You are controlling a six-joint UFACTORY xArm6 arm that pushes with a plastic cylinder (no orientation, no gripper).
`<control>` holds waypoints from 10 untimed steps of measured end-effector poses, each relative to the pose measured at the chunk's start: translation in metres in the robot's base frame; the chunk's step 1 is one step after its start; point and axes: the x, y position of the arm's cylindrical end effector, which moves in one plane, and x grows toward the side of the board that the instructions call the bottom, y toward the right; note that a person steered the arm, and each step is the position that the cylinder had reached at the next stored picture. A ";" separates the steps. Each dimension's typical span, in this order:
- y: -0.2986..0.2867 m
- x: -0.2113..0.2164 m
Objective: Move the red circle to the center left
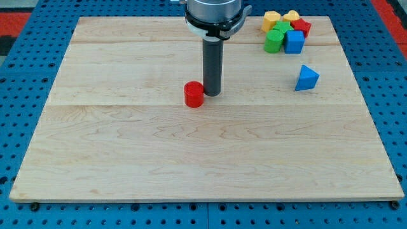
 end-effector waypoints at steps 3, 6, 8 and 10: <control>-0.061 -0.012; -0.101 0.027; -0.132 0.002; -0.157 -0.006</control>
